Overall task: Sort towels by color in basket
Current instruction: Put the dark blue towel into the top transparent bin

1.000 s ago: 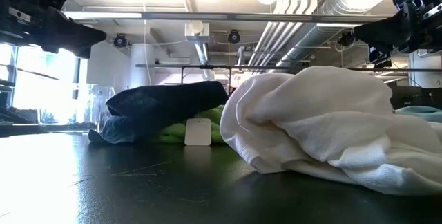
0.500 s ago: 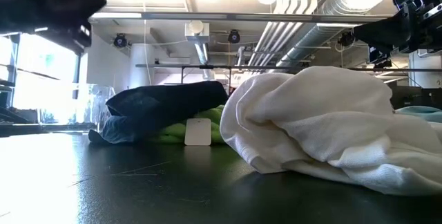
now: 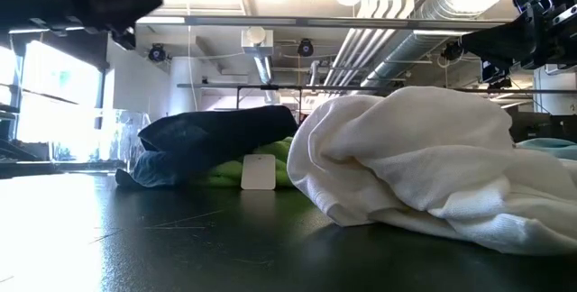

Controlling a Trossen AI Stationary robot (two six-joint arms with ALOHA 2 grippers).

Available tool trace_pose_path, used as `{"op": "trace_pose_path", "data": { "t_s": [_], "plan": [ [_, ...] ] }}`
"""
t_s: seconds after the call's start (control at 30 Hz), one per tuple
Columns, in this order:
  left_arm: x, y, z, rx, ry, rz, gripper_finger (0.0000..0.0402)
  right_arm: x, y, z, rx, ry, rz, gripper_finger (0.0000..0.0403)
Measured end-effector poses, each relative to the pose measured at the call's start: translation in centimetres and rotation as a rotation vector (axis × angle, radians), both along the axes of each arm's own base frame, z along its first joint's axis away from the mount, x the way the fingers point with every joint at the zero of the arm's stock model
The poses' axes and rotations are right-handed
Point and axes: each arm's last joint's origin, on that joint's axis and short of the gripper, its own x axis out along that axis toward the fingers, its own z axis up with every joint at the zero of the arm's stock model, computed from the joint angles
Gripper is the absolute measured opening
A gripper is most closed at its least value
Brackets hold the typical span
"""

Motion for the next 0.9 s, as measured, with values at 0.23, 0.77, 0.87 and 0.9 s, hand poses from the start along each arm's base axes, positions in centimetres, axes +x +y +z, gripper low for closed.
{"op": "trace_pose_path", "data": {
  "t_s": [0.23, 0.77, 0.87, 0.9],
  "plan": [
    [4.0, -0.7, 2.3, 0.110, 0.187, 0.034, 0.0005, 0.0, 0.0, 0.0, 0.000, 0.000, 0.000, 0.0009],
    [9.7, -2.6, 5.5, 0.245, 0.520, -0.018, 0.0005, 0.0, 0.0, 0.0, 0.000, 0.000, 0.000, 0.0009],
    [10.2, -2.7, 5.1, 0.281, 0.530, -0.013, 0.0009, 0.0, 0.0, 0.0, 0.000, 0.000, 0.000, 0.0009],
    [10.3, -2.8, 4.9, 0.307, 0.542, -0.013, 0.0013, 0.0, 0.0, 0.0, 0.000, 0.000, 0.000, 0.0009]
  ]
}}
